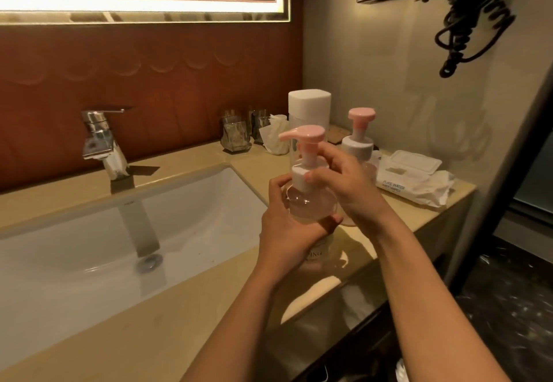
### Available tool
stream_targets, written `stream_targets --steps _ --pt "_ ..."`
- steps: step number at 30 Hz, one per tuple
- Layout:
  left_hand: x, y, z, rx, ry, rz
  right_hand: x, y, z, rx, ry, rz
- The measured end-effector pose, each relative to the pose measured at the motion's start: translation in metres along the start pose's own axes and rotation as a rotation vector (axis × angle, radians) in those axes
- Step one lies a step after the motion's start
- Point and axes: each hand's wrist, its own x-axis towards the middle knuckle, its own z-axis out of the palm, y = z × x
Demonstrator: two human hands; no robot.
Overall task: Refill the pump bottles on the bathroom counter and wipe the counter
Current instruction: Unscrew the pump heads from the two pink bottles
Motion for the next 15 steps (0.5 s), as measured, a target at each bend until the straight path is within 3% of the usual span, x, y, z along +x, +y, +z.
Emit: stream_targets --steps 5,7,15 --pt "0.001 0.000 0.000 0.015 0.002 -0.036 -0.001 0.001 0.008 -0.290 0.225 -0.055" --pt "-0.002 0.004 0.000 0.026 -0.011 -0.040 -0.003 -0.002 0.006 -0.301 0.273 -0.072" --pt "-0.003 0.006 -0.002 -0.001 -0.040 -0.024 -0.009 -0.002 -0.008 -0.162 0.054 -0.019"
